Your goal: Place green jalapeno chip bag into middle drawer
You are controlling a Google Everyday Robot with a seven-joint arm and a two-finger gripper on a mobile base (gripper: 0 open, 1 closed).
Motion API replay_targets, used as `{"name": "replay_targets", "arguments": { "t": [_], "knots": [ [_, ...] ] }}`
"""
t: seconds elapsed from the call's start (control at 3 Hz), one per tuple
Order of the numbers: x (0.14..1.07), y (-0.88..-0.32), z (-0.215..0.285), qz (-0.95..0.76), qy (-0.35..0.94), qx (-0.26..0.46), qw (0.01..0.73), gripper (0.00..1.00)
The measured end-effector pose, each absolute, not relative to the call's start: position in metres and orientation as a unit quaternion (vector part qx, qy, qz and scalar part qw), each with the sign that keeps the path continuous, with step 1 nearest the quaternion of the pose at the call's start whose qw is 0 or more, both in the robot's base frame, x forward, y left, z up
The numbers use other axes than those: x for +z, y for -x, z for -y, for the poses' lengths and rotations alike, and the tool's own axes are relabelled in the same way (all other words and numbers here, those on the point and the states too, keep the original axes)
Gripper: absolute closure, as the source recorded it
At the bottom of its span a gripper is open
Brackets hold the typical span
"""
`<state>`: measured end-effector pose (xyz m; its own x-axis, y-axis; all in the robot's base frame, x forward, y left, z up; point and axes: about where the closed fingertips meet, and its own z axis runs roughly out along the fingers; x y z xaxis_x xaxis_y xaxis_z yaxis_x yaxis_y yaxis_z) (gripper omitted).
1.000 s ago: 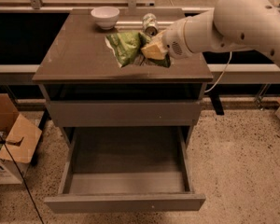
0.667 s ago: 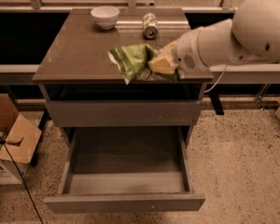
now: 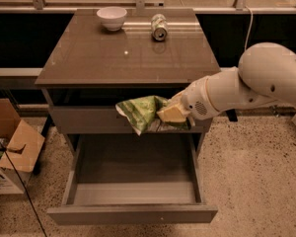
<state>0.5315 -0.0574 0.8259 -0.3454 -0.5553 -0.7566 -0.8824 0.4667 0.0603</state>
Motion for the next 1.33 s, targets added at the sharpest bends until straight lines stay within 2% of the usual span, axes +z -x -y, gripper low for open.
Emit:
{"name": "replay_targets", "arguments": {
  "t": [0.33,1.0,1.33],
  "knots": [
    [0.752,-0.518,0.05,-0.805,0.42,0.289,0.303,1.0],
    [0.651,-0.53,0.033,-0.819,0.354,0.339,0.298,1.0],
    [0.651,-0.53,0.033,-0.819,0.354,0.339,0.298,1.0]
  ]
}}
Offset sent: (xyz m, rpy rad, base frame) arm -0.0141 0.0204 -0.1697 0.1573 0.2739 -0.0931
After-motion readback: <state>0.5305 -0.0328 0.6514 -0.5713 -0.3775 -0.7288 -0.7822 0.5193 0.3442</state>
